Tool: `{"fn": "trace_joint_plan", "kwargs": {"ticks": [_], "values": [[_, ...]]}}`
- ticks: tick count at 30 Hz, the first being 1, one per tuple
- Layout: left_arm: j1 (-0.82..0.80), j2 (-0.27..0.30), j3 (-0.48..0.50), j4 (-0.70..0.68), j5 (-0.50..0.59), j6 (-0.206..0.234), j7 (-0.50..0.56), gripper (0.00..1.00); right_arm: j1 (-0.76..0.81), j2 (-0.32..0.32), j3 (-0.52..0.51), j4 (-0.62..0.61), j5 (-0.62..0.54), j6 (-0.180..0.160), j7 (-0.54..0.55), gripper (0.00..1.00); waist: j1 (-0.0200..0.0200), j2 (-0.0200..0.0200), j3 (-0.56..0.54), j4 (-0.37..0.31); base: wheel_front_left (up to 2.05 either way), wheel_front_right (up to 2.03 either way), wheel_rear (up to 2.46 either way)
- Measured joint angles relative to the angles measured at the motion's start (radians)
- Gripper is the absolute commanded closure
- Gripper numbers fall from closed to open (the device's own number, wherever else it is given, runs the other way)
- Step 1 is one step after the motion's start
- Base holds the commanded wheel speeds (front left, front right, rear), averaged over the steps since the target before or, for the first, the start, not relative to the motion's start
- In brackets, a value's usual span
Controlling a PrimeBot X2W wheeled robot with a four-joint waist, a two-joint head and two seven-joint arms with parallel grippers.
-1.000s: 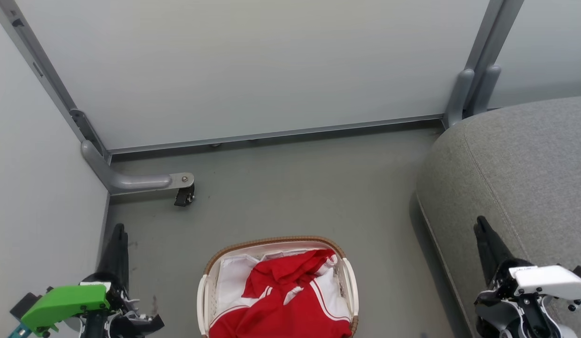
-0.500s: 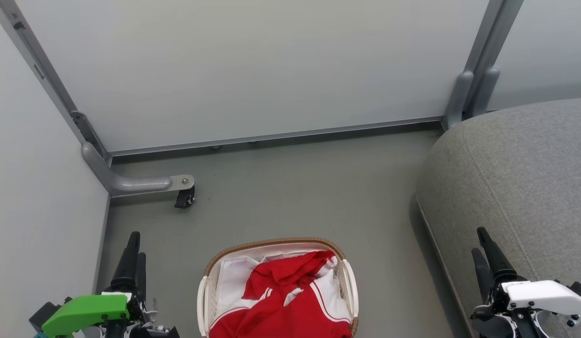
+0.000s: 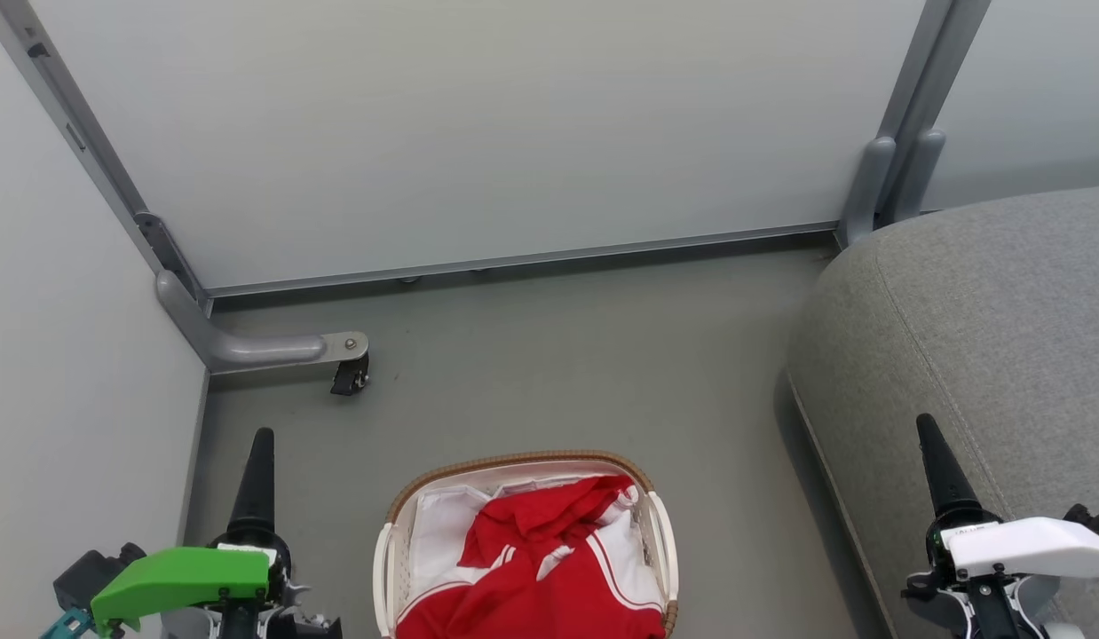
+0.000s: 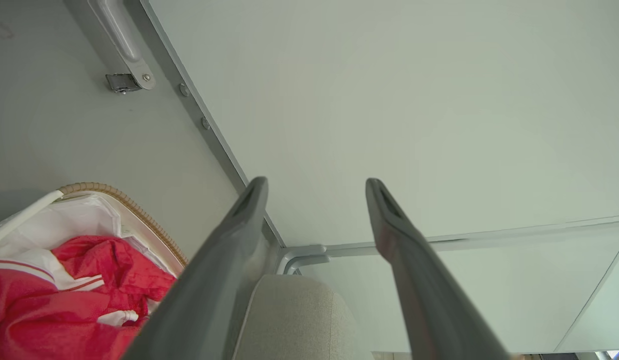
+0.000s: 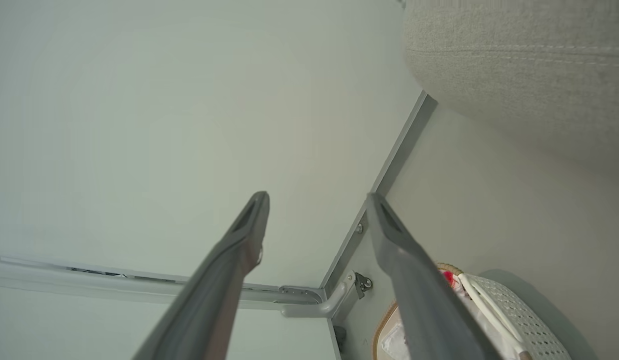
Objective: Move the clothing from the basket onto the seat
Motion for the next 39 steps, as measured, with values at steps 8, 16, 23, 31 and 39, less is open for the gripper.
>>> {"fn": "trace_joint_plan", "kwargs": {"ticks": [8, 16, 23, 31, 39], "values": [[0.000, 0.001, -0.014, -0.033, 0.179, 0.003, -0.031, 0.00, 0.013, -0.002, 0.000, -0.039, -0.182, 0.000, -0.031, 0.00, 0.0000, 0.0000, 0.000, 0.001, 0.00, 0.00, 0.00], [0.000, 0.002, -0.049, -0.052, 0.373, 0.005, -0.058, 0.00, 0.015, -0.005, -0.004, -0.069, -0.333, 0.000, -0.058, 0.00, 0.0000, 0.0000, 0.000, 0.001, 0.00, 0.00, 0.00], [0.005, 0.002, -0.062, -0.053, 0.495, 0.012, -0.081, 0.00, 0.018, -0.006, 0.013, -0.092, -0.495, 0.000, -0.082, 0.00, 0.0000, 0.0000, 0.000, 0.001, 0.00, 0.00, 0.00], [0.018, 0.002, -0.071, -0.048, 0.610, 0.013, -0.105, 0.00, 0.035, -0.007, 0.035, -0.093, -0.622, 0.000, -0.103, 0.00, 0.0000, 0.0000, -0.003, 0.002, 0.00, 0.00, 0.00], [0.033, 0.003, -0.075, -0.027, 0.696, 0.013, -0.128, 0.00, 0.041, -0.008, 0.045, -0.084, -0.726, 0.000, -0.128, 0.00, 0.0000, 0.0000, -0.006, 0.003, 0.00, 0.00, 0.00]]}}
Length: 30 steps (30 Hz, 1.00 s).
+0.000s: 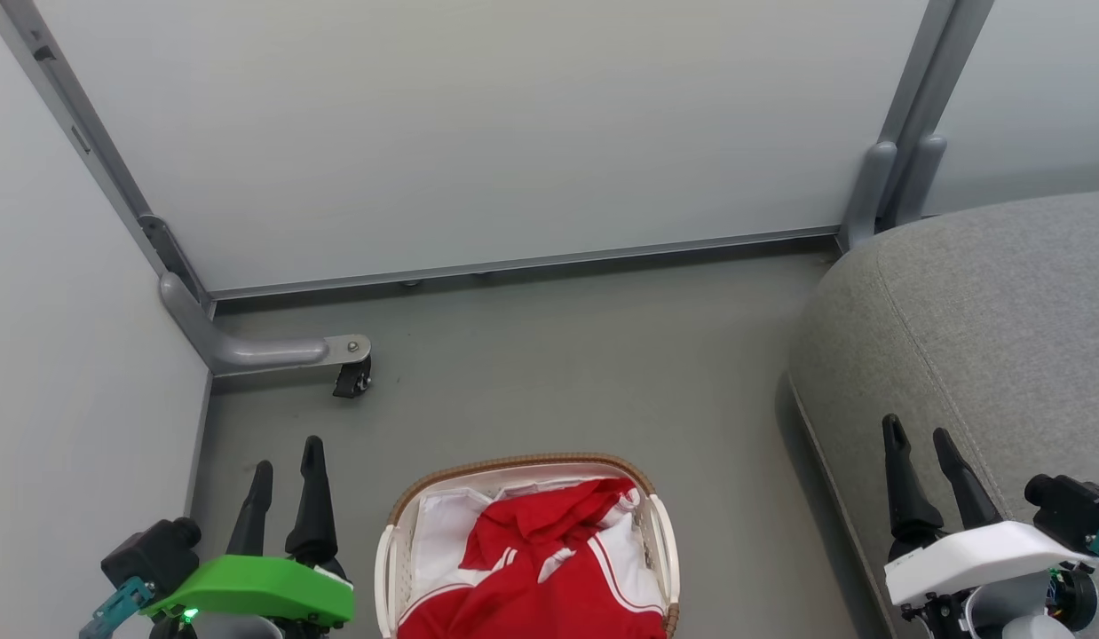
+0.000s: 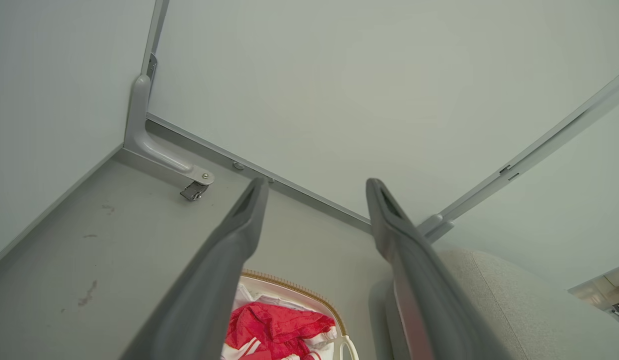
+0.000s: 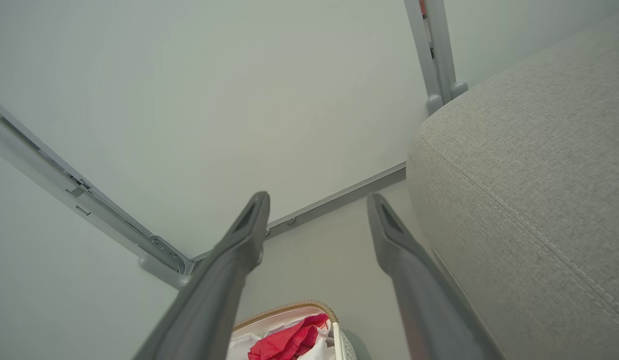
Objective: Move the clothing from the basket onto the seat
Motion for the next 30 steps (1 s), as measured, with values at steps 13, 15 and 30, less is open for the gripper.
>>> {"fn": "trace_joint_plan", "kwargs": {"ticks": [13, 15, 30], "values": [[0.015, 0.001, -0.018, 0.025, 0.118, 0.000, -0.032, 0.00, 0.014, -0.002, 0.022, 0.002, -0.144, 0.000, -0.032, 0.00, 0.0000, 0.0000, -0.007, 0.002, 0.00, 0.00, 0.00], [0.015, 0.001, -0.020, 0.026, 0.141, 0.000, -0.036, 0.00, 0.016, -0.002, 0.026, 0.002, -0.168, 0.000, -0.036, 0.00, 0.0000, 0.0000, -0.008, 0.002, 0.00, 0.00, 0.00], [0.020, 0.002, -0.035, 0.057, 0.253, -0.002, -0.071, 0.00, 0.026, -0.004, 0.036, 0.001, -0.303, 0.000, -0.071, 0.00, 0.0000, 0.0000, -0.011, 0.009, 0.00, 0.00, 0.00]]}}
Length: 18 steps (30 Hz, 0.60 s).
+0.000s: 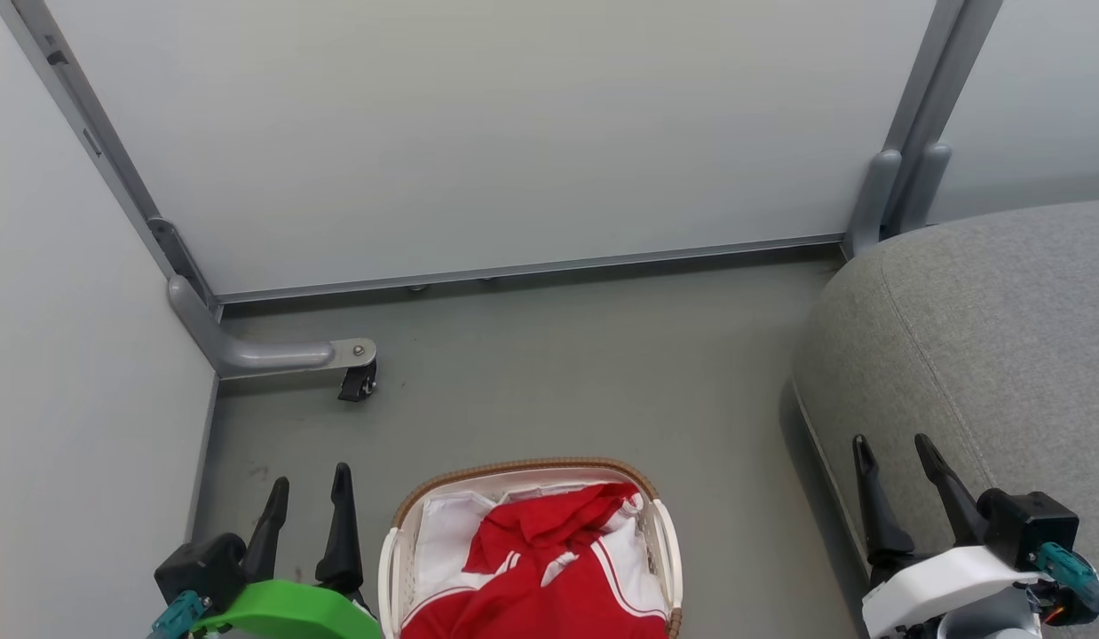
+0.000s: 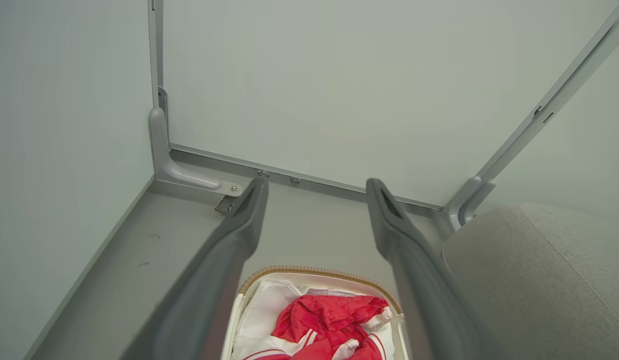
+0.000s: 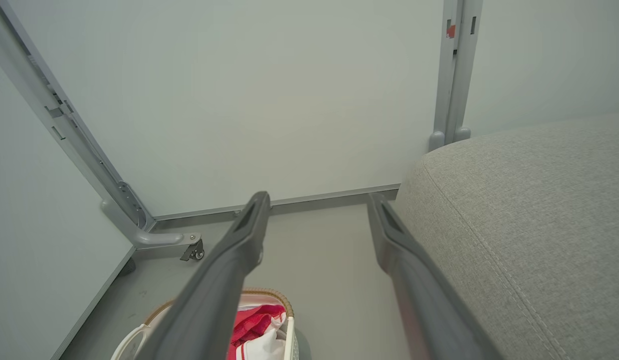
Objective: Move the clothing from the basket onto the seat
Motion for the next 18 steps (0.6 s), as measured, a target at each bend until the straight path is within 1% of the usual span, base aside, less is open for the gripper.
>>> {"fn": "trace_joint_plan", "kwargs": {"ticks": [18], "values": [[0.004, 0.001, -0.014, 0.049, 0.099, -0.003, -0.034, 0.00, 0.010, -0.001, -0.004, 0.008, -0.130, 0.000, -0.035, 0.00, 0.0000, 0.0000, 0.003, 0.006, 0.00, 0.00, 0.00]]}}
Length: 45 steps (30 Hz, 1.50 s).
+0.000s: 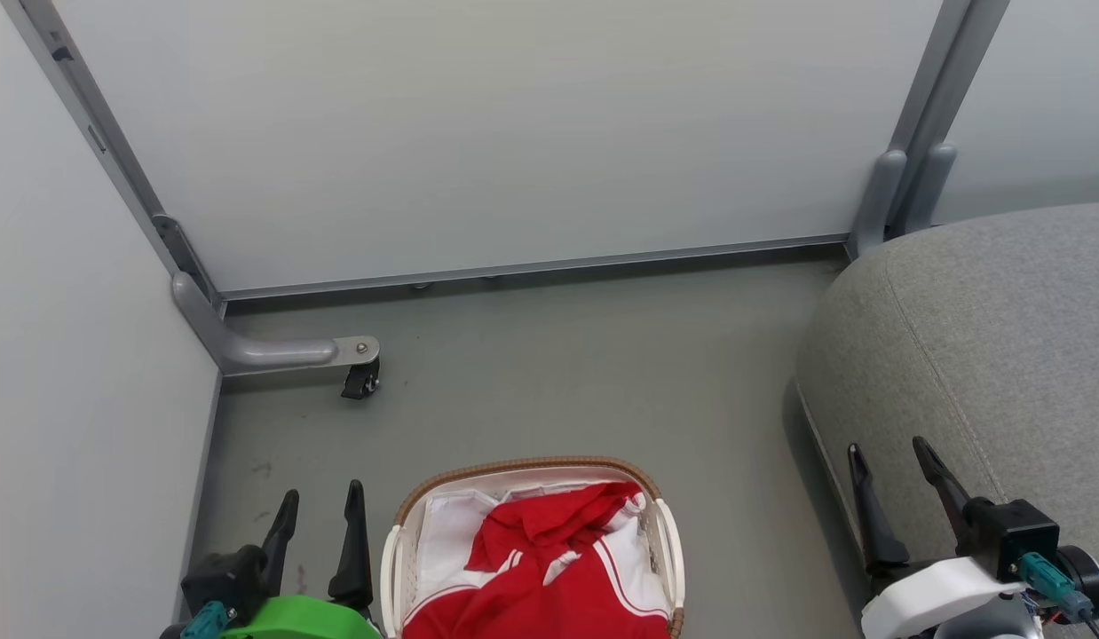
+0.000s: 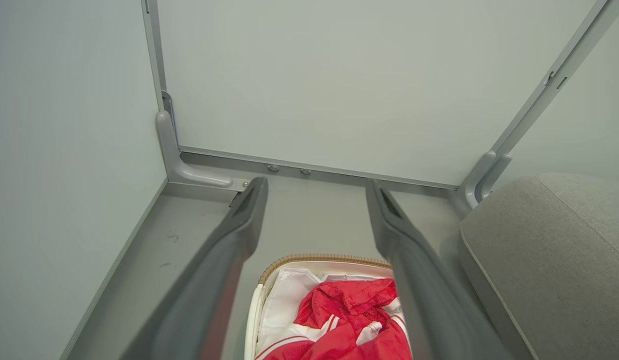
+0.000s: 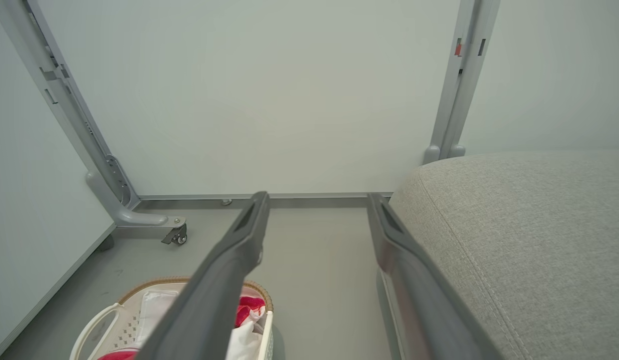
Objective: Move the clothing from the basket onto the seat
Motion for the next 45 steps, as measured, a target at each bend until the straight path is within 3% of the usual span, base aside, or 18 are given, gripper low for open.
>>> {"fn": "trace_joint_plan", "kwargs": {"ticks": [13, 45], "values": [[0.000, 0.001, -0.011, 0.015, 0.074, -0.001, -0.023, 0.00, 0.002, -0.001, 0.002, -0.001, -0.094, 0.000, -0.023, 0.00, 0.0000, 0.0000, 0.002, 0.002, 0.00, 0.00, 0.00], [-0.003, 0.001, -0.020, 0.025, 0.087, -0.004, -0.025, 0.00, 0.000, -0.001, 0.004, -0.009, -0.095, 0.000, -0.023, 0.00, 0.0000, 0.0000, 0.031, -0.004, 0.00, 0.00, 0.00]]}}
